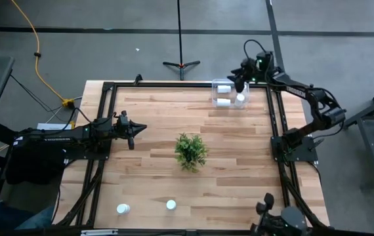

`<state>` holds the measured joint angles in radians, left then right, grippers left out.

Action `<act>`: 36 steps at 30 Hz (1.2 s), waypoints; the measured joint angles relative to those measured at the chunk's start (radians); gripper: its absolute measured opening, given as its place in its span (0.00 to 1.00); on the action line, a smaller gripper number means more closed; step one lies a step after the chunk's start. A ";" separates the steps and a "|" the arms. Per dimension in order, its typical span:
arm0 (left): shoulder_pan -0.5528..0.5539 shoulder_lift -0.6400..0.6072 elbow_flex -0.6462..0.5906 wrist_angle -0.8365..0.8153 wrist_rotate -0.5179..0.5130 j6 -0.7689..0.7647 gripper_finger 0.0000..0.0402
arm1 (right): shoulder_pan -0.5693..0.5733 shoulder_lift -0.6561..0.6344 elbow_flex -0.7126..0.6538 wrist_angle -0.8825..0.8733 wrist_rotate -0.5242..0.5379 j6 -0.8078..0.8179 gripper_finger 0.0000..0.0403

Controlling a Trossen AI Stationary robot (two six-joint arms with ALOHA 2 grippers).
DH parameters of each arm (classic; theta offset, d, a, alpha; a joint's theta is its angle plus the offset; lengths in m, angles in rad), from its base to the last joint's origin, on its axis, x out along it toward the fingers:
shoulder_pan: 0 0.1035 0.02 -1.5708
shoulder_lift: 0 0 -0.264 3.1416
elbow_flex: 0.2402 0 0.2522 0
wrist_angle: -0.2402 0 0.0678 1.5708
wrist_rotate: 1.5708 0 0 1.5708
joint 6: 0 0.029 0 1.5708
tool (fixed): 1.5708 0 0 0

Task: Pick and place pill bottles into a basket
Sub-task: Put the left white pill bottle into the transparent bin

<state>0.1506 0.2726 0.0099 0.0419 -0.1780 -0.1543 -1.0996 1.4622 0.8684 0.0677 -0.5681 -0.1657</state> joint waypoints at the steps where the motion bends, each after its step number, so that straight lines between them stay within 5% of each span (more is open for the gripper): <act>1: 0.000 0.000 0.000 0.000 0.000 0.000 0.12 | 0.000 -0.014 0.000 0.002 -0.016 0.024 0.47; 9: 0.000 0.000 0.000 0.000 0.000 0.000 0.12 | 0.055 -0.174 0.000 -0.038 -0.056 0.135 0.47; 20: 0.000 0.000 0.000 0.001 0.001 0.000 0.12 | 0.344 -0.355 0.000 -0.114 0.121 0.141 0.46; 28: 0.000 0.000 0.000 0.001 0.001 0.000 0.12 | 0.506 -0.383 0.000 -0.027 0.117 0.232 0.32; 36: 0.000 0.000 0.000 0.001 0.001 0.000 0.12 | 0.741 -0.337 -0.002 0.054 0.317 0.244 0.18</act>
<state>0.1505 0.2726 0.0099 0.0425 -0.1772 -0.1547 -0.3582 1.1253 0.8666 0.1222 -0.2515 0.0784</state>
